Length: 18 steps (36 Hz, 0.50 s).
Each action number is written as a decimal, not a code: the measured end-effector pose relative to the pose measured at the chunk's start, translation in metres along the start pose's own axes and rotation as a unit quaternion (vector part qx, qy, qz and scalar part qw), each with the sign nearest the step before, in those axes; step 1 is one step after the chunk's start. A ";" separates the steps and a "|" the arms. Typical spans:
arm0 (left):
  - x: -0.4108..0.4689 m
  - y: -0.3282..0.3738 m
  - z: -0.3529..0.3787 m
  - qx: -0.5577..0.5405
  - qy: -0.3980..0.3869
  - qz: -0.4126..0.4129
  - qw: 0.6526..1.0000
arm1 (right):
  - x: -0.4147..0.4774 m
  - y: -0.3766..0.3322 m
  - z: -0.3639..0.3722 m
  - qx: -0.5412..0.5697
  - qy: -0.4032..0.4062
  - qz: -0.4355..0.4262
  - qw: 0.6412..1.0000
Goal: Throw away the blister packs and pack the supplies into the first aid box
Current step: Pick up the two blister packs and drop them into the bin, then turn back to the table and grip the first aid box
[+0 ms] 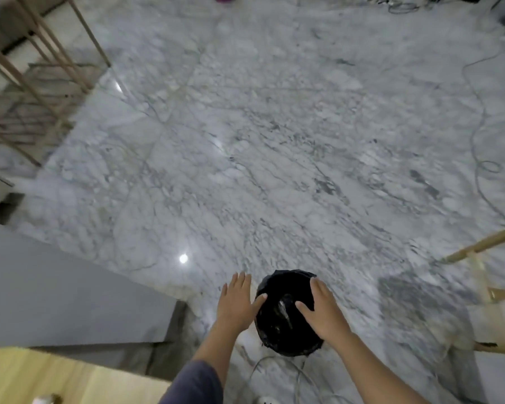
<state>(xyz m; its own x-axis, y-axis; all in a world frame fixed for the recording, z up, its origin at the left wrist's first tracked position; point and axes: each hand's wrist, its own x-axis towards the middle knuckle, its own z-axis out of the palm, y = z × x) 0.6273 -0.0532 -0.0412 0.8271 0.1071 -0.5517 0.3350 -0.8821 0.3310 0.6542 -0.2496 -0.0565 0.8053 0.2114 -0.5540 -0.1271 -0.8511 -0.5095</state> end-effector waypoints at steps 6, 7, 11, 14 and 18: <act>-0.068 -0.022 -0.062 0.051 0.094 -0.004 0.994 | -0.038 -0.073 -0.025 -0.092 0.006 -0.117 0.989; -0.081 -0.029 -0.070 0.054 0.108 -0.009 0.993 | -0.046 -0.087 -0.026 -0.100 0.005 -0.134 0.986; -0.140 -0.063 -0.094 0.044 0.164 -0.041 0.985 | -0.081 -0.146 -0.021 -0.142 0.009 -0.203 0.969; -0.191 -0.095 -0.102 0.032 0.214 -0.062 0.974 | -0.112 -0.189 -0.003 -0.161 0.010 -0.251 0.955; -0.262 -0.144 -0.100 0.035 0.261 -0.099 0.960 | -0.159 -0.241 0.031 -0.187 -0.020 -0.316 0.930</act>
<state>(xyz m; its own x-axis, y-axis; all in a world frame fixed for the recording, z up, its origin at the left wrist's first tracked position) 0.4070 0.0920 0.1324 0.8695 0.4752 -0.1345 0.4934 -0.8473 0.1963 0.5386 -0.0628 0.1339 0.6267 0.7382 -0.2496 0.5811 -0.6561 -0.4815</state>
